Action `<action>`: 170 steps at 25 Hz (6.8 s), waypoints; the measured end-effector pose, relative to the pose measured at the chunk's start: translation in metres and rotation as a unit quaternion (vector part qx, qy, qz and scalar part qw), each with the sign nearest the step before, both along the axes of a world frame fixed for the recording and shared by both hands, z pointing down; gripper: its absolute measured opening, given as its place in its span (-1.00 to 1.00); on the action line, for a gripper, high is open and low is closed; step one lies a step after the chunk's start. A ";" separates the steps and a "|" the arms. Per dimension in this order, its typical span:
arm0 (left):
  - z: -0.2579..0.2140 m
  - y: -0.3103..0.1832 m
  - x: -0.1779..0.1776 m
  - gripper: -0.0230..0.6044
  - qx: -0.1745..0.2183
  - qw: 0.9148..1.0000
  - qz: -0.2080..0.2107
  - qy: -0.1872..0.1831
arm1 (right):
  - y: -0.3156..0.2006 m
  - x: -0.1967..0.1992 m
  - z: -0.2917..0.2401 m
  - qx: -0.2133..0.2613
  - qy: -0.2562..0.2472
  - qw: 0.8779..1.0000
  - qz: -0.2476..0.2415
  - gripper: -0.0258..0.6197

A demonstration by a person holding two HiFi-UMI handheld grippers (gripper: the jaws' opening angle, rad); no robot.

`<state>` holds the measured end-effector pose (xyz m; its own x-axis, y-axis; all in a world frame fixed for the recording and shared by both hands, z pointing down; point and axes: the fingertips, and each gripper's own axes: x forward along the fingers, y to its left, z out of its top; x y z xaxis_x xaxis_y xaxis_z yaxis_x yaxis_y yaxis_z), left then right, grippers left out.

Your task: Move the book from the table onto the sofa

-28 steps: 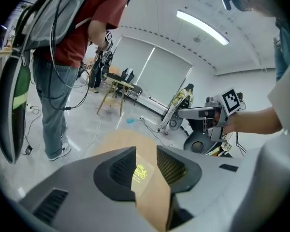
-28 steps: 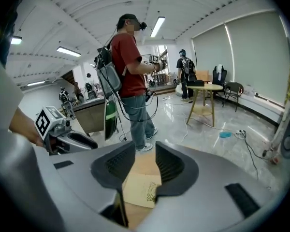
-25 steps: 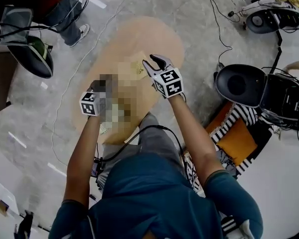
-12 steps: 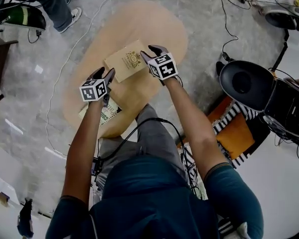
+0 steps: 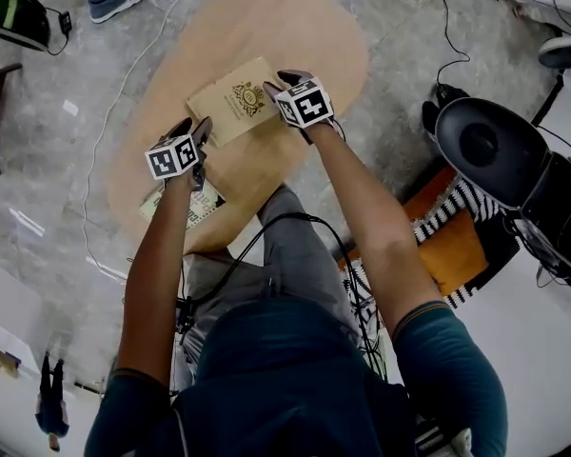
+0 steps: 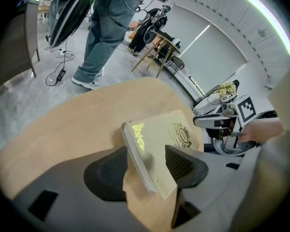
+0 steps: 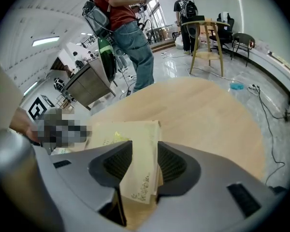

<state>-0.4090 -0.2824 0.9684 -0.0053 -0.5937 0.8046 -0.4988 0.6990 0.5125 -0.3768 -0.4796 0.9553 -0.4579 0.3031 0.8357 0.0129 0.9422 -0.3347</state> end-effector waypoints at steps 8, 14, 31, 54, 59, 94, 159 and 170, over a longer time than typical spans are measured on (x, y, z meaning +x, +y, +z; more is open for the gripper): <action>0.018 -0.015 0.005 -0.20 0.013 1.000 -0.009 0.018 | 0.002 0.000 0.029 -0.028 0.018 0.999 0.002 -0.41; 0.025 -0.018 0.007 -0.22 0.002 0.999 -0.035 0.029 | 0.005 0.002 0.029 -0.060 0.034 0.998 0.014 -0.55; -0.112 0.006 -0.054 -0.28 0.045 0.993 -0.029 -0.106 | 0.030 -0.037 -0.120 0.022 -0.118 0.992 0.044 -0.59; -0.404 0.197 -0.113 -0.34 0.178 0.932 -0.010 -0.316 | 0.222 -0.083 -0.419 0.106 -0.330 0.937 0.032 -0.59; -0.456 0.267 -0.117 -0.35 0.196 0.905 -0.018 -0.377 | 0.295 -0.080 -0.466 0.116 -0.372 0.921 0.025 -0.59; -0.704 0.132 0.242 -0.36 0.413 0.740 0.264 -0.461 | 0.253 0.376 -0.686 0.300 -0.470 0.778 0.288 -0.66; -0.688 0.104 0.784 -0.36 0.568 0.553 0.578 -0.195 | 0.392 0.912 -0.667 0.466 -0.275 0.575 0.614 -0.68; -0.694 0.118 0.864 -0.36 0.568 0.526 0.605 -0.187 | 0.419 0.984 -0.662 0.473 -0.274 0.548 0.634 -0.68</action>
<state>0.4551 -0.1644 0.2743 0.8971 -0.4419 0.0046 -0.4415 -0.8966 -0.0353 0.6076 -0.0610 0.2928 -0.0606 -0.9979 -0.0233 -0.9975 0.0597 0.0369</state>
